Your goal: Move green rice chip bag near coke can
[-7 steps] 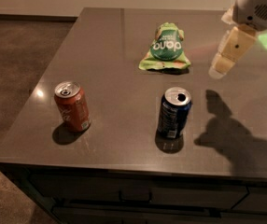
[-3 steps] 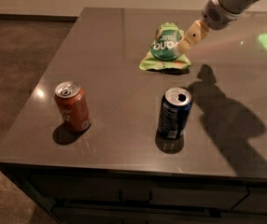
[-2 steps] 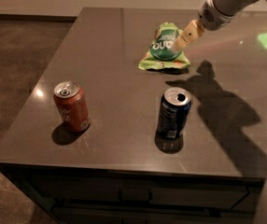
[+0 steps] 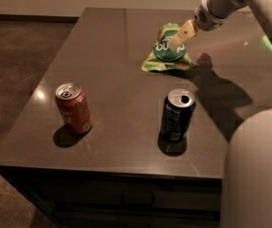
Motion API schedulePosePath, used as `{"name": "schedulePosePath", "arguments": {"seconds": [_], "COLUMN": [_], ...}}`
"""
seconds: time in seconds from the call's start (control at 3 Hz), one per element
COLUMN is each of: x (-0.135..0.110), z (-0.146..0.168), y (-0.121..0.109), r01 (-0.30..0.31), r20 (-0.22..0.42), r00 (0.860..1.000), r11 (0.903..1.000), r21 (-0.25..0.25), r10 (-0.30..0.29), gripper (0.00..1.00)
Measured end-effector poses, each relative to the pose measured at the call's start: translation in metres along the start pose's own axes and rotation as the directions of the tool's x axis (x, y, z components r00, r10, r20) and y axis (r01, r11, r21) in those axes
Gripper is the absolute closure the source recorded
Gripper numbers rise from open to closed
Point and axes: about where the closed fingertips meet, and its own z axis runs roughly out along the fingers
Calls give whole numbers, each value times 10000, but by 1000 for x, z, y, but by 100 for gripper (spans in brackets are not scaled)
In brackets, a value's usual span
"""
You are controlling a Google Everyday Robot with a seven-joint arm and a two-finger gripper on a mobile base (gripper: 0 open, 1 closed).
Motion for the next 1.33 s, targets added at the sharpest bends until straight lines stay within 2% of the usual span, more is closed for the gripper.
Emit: {"name": "schedulePosePath", "arguments": {"seconds": [0.33,0.67,1.0,1.33], "x": [-4,-2,3,9], "z": [21,36,47,50], "y": [-3,6,14,19], "r01": [-179,-152,-157,-137], "r20": [-126,-299,-537,-696], "r00": [9998,9995,9985,9976], "r11": [9997,9987,9953,9908], "r21": [-144,-481,-957,-1344], "r10": [177,137,106,44], "gripper": [0,0,14,37]}}
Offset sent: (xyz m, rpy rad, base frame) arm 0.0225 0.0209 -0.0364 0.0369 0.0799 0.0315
